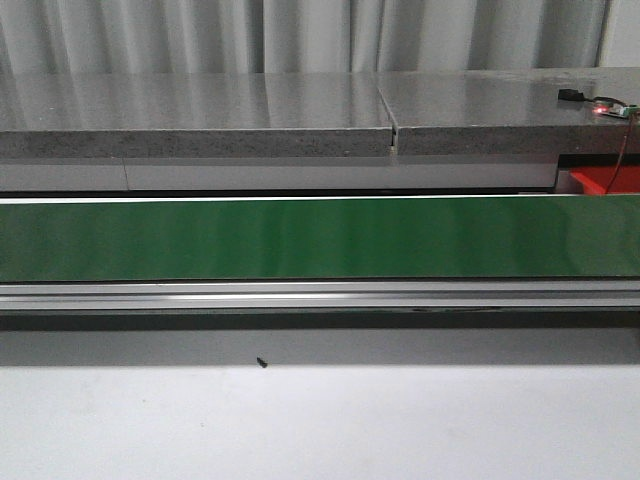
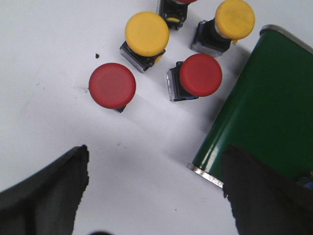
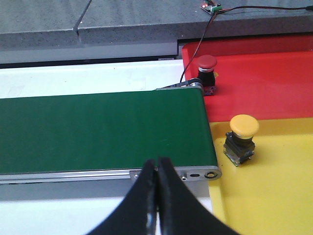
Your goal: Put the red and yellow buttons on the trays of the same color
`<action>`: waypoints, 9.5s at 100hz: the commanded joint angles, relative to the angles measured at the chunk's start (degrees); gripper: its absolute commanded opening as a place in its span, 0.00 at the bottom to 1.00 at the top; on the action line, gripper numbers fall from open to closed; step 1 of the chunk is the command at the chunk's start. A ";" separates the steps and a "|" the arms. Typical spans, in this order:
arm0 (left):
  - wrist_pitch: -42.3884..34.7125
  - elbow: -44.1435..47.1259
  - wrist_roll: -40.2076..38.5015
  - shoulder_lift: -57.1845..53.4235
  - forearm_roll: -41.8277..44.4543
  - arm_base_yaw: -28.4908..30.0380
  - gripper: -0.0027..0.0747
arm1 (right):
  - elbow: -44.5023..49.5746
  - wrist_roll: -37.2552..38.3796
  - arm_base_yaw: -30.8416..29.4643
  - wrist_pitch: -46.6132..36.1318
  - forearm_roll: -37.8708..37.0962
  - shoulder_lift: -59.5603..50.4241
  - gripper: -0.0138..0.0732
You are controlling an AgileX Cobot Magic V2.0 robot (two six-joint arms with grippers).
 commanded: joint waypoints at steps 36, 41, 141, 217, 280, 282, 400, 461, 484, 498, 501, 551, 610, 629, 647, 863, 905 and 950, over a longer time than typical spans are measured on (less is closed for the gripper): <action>-1.07 -9.42 0.70 9.76 1.05 0.19 0.74 | -1.47 -0.66 -0.11 -4.15 -0.37 0.38 0.08; -1.20 -9.91 0.70 10.76 1.20 0.19 0.74 | -1.47 -0.66 -0.11 -4.15 -0.37 0.38 0.08; -2.28 -14.40 0.86 19.78 2.05 0.19 0.36 | -1.47 -0.66 -0.11 -4.15 -0.37 0.38 0.08; 0.86 -14.40 2.09 2.74 -3.93 -8.07 0.36 | -1.47 -0.66 -0.11 -4.15 -0.37 0.38 0.08; -1.06 -10.13 2.09 5.28 -0.12 -15.86 0.36 | -1.47 -0.66 -0.11 -4.15 -0.37 0.38 0.08; -1.17 -9.99 2.09 5.41 -0.12 -15.86 0.36 | -1.47 -0.66 -0.11 -4.15 -0.37 0.38 0.08; -0.80 -9.82 3.52 -8.95 -3.00 -26.72 0.21 | -1.47 -0.66 -0.11 -4.15 -0.37 0.38 0.08; -2.68 1.75 0.74 -24.26 -3.76 -42.13 0.01 | -1.47 -0.66 -0.11 -4.15 -0.37 0.38 0.08; -9.10 13.38 -13.01 -34.71 9.15 -43.09 0.01 | -1.47 -0.66 -0.11 -4.15 -0.37 0.38 0.08; -11.63 20.17 -13.55 -41.51 9.82 -43.09 0.01 | -1.47 -0.66 -0.11 -4.15 -0.37 0.38 0.08; -11.92 21.42 -13.55 -42.83 9.93 -43.09 0.01 | -1.47 -0.66 -0.11 -4.15 -0.37 0.38 0.08; -13.34 33.97 -13.55 -62.65 9.93 -43.09 0.01 | -1.47 -0.66 -0.11 -4.15 -0.37 0.38 0.08; -13.34 33.97 -13.55 -62.54 9.93 -43.09 0.01 | -1.47 -0.66 -0.11 -4.15 -0.37 0.38 0.08; -13.34 33.97 -13.55 -62.54 9.93 -43.09 0.01 | -1.47 -0.66 -0.11 -4.15 -0.37 0.38 0.08; -13.34 33.97 -13.55 -62.54 9.93 -43.09 0.01 | -1.47 -0.66 -0.11 -4.15 -0.37 0.38 0.08; -13.34 33.97 -13.55 -62.54 9.93 -43.09 0.01 | -49.07 -19.27 23.83 17.20 6.91 70.65 0.80; -13.34 33.97 -13.55 -62.54 9.93 -43.09 0.01 | -49.07 -19.17 23.83 16.95 7.19 71.98 0.31; -13.34 33.97 -13.55 -62.54 9.93 -43.09 0.01 | -48.88 -2.38 20.66 21.73 -4.27 63.30 0.29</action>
